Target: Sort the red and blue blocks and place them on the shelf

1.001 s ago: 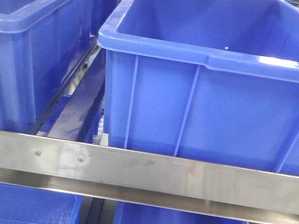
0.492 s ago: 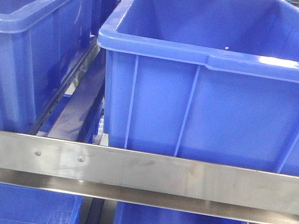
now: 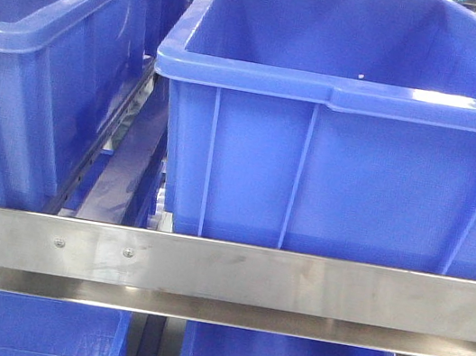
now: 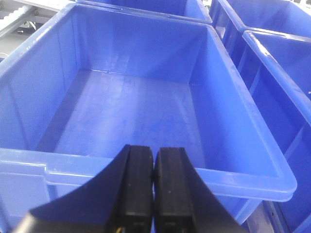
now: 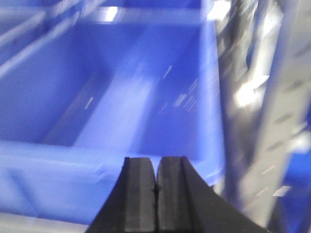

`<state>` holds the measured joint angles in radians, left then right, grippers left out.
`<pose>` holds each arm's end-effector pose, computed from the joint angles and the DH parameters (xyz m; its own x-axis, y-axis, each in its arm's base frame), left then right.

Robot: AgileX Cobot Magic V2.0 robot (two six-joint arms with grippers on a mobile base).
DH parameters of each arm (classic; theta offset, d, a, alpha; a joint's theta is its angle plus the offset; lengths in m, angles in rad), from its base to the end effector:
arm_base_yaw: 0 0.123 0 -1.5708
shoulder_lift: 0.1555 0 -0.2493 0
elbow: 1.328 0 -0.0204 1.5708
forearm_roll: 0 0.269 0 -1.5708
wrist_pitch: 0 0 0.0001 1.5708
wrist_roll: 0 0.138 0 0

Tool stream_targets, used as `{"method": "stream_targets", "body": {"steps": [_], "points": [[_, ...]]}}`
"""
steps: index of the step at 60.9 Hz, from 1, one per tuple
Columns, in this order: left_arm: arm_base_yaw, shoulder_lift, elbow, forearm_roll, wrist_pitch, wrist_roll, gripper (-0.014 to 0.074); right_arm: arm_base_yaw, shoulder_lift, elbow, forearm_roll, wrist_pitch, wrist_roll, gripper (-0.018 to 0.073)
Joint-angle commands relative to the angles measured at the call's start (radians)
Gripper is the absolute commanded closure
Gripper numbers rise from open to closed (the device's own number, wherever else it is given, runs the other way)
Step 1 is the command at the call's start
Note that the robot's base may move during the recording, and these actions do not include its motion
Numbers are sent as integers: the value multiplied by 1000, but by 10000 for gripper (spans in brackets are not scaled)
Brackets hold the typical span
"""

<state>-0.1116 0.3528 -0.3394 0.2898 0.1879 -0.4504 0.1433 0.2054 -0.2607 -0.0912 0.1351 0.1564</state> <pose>0.1857 -0.0134 0.2698 -0.1137 -0.1527 -0.9817 0.0403 0.9866 -0.1582 0.1666 0.0223 0.2705 -0.0007 0.0666 -0.9978 -0.1309 0.9892 0.0661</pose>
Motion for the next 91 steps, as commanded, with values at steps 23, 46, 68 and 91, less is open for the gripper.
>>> {"method": "stream_targets", "body": {"steps": [23, 46, 68, 91], "points": [[-8, 9, -26, 5, -83, -2, 457, -99, -236, 267, -22, -87, -5, 506], [-8, 9, -26, 5, -83, -2, 457, -99, -236, 268, -23, -96, -5, 506], [-8, 9, -26, 5, -83, -2, 457, -99, -236, 268, -23, -96, -5, 506], [-8, 6, -26, 5, -83, -2, 457, -99, -236, 268, -23, -96, -5, 506]]}}
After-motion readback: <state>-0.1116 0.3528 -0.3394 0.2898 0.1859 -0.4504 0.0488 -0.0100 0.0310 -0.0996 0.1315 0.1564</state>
